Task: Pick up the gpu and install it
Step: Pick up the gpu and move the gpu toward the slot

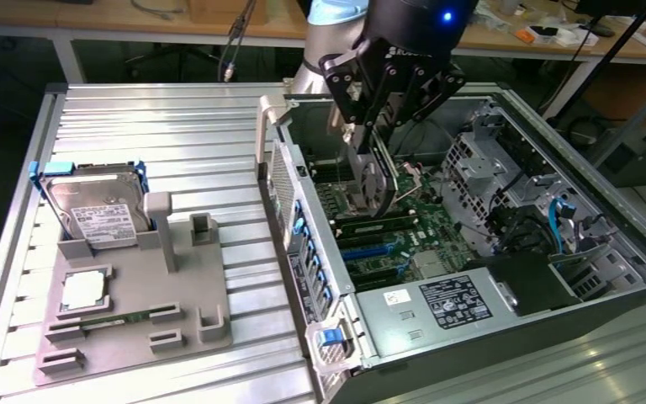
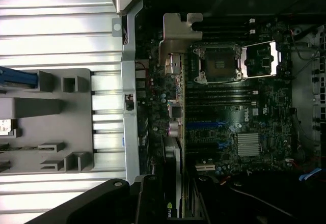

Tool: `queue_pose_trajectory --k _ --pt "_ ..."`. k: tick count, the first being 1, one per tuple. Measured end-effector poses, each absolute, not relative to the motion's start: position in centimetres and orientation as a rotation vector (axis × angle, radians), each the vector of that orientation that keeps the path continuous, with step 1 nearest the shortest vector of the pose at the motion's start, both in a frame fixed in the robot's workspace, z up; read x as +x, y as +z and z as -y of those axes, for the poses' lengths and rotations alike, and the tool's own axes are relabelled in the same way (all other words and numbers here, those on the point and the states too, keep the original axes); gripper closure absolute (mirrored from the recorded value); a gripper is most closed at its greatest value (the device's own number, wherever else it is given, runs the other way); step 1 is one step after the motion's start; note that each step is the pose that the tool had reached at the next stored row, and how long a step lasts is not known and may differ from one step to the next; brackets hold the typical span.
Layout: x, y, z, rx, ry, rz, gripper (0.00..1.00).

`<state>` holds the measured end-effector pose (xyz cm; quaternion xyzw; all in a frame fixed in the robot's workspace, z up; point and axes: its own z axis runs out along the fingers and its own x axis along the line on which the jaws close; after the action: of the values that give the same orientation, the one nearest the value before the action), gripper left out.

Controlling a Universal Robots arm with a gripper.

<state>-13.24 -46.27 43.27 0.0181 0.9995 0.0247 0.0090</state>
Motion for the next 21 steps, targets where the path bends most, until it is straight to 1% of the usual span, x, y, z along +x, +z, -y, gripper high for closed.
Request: queue_pose_trajectory --k 21 --pt "-10.8 43.3 46.3 0.057 0.077 -3.122 0.73"
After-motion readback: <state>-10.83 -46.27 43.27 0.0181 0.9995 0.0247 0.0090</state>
